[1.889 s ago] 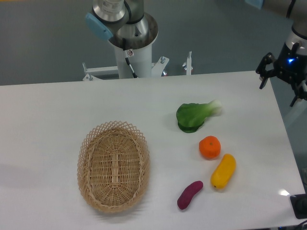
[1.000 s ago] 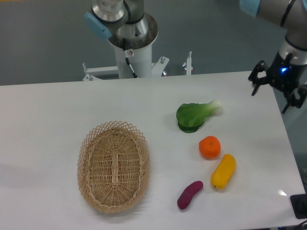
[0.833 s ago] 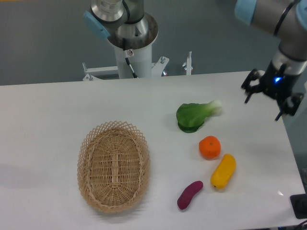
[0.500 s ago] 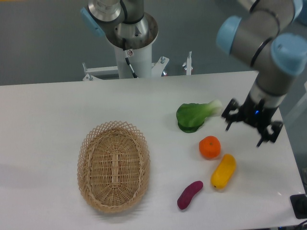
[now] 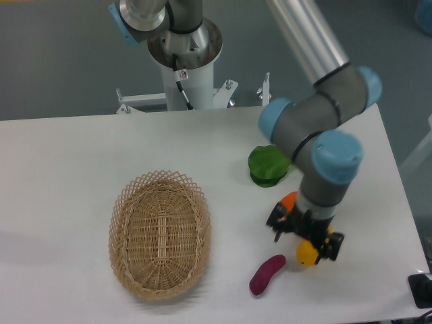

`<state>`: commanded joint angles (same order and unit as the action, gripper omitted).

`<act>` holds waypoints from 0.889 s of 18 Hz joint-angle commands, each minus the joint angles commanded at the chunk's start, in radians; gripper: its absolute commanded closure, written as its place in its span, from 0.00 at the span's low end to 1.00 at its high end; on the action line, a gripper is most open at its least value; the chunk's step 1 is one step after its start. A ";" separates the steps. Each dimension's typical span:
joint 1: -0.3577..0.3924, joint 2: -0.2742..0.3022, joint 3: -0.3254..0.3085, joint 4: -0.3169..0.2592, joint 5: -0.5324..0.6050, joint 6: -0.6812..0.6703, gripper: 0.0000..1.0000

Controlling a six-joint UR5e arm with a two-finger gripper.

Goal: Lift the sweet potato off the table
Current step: 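Move the open gripper over the purple sweet potato and lower it, then close the gripper around the purple sweet potato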

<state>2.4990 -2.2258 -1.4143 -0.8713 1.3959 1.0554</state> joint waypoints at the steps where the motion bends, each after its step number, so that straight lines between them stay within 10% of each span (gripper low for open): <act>1: -0.011 -0.002 -0.003 0.000 0.000 -0.002 0.00; 16: -0.078 -0.072 -0.025 0.100 0.126 -0.063 0.07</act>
<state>2.4206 -2.2979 -1.4389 -0.7716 1.5217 0.9925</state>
